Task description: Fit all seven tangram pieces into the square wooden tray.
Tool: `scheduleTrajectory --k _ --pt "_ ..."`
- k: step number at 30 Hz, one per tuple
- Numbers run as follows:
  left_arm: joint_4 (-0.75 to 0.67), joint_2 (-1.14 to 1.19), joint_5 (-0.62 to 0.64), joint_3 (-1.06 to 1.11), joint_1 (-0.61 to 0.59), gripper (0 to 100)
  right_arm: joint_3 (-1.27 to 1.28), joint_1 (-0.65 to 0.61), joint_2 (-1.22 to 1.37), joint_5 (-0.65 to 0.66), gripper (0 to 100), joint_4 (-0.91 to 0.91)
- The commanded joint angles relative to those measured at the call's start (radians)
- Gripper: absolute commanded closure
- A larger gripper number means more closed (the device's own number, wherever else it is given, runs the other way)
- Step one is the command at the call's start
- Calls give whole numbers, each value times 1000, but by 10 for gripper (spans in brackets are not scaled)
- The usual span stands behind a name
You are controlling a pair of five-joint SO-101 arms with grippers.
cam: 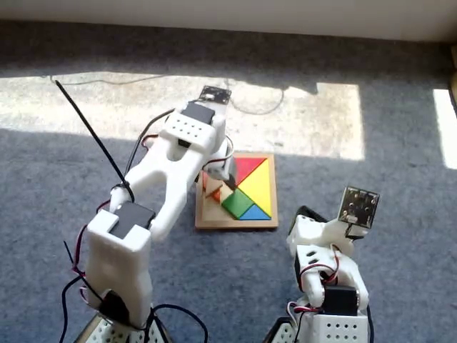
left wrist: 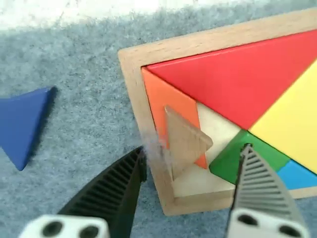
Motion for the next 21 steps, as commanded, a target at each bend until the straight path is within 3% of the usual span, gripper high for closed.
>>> scheduleTrajectory --k 1,11,21 --pt "-12 -7 -17 -8 7 716 119 10 -16 12 994 2" --pt "-23 1 15 -7 125 716 119 10 -16 12 994 2" --pt "-43 -44 25 1 67 716 119 10 -16 12 994 2"
